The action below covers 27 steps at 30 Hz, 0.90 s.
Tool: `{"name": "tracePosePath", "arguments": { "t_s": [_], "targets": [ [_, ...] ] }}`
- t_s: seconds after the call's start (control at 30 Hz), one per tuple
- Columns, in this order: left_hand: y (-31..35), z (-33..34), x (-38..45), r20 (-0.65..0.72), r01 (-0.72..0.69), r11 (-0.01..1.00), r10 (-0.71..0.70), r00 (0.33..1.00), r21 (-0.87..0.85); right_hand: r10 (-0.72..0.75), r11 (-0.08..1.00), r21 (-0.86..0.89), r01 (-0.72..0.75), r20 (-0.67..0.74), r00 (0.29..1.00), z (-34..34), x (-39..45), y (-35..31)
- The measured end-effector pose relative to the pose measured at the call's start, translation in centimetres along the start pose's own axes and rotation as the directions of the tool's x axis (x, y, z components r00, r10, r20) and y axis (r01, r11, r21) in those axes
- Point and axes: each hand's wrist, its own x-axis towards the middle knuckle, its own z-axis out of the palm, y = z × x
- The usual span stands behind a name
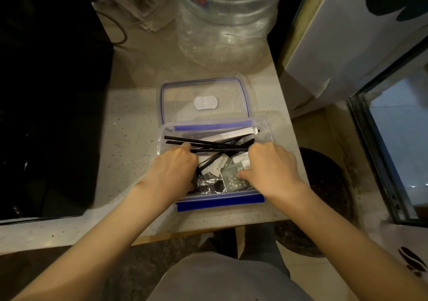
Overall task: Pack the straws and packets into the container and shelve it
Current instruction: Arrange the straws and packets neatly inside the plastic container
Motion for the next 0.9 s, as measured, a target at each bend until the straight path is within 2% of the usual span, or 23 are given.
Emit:
{"name": "tracePosePath", "arguments": {
  "t_s": [0.13, 0.27, 0.37, 0.47, 0.53, 0.63, 0.77, 0.83, 0.9],
  "targets": [
    [0.0, -0.1, -0.1, 0.004, -0.058, 0.998, 0.058, 0.998, -0.027, -0.042, 0.999, 0.009, 0.043, -0.056, 0.998, 0.2, -0.1, 0.4],
    [-0.6, 0.0, -0.5, -0.022, -0.092, 0.993, 0.091, 0.996, -0.076, -0.075, 0.956, 0.284, 0.080, -0.028, 0.997, -1.2, 0.2, 2.1],
    [-0.9, -0.1, -1.1, -0.114, -0.113, 0.990, 0.103, 0.988, -0.082, -0.096, 0.889, 0.452, 0.079, 0.014, 0.995, -3.3, 0.9, 3.4],
    [-1.1, -0.7, -2.1, -0.279, -0.134, 0.986, 0.100, 0.955, -0.104, -0.152, 0.865, 0.493, 0.093, 0.079, 0.985, -5.0, 1.8, 4.7],
    [-1.2, -1.0, -2.6, -0.409, -0.168, 0.976, 0.098, 0.907, -0.139, -0.216, 0.894, 0.426, 0.139, 0.138, 0.967, -5.3, 2.3, 4.8],
    [-0.4, -1.3, -3.0, -0.501, -0.254, 0.939, 0.108, 0.859, -0.232, -0.331, 0.924, 0.250, 0.287, 0.152, 0.932, -4.1, 2.7, 3.8],
    [1.5, -1.4, -2.6, -0.511, -0.342, 0.878, 0.135, 0.849, -0.335, -0.459, 0.882, -0.112, 0.458, 0.021, 0.888, -1.4, 2.9, 2.8],
    [2.3, -1.0, -2.0, -0.502, -0.347, 0.871, 0.140, 0.854, -0.347, -0.514, 0.844, -0.193, 0.501, -0.025, 0.857, -0.7, 2.8, 2.8],
    [3.2, -0.8, -1.4, -0.486, -0.334, 0.871, 0.130, 0.864, -0.360, -0.549, 0.817, -0.219, 0.534, -0.011, 0.836, -0.3, 2.6, 2.9]
  ]
}}
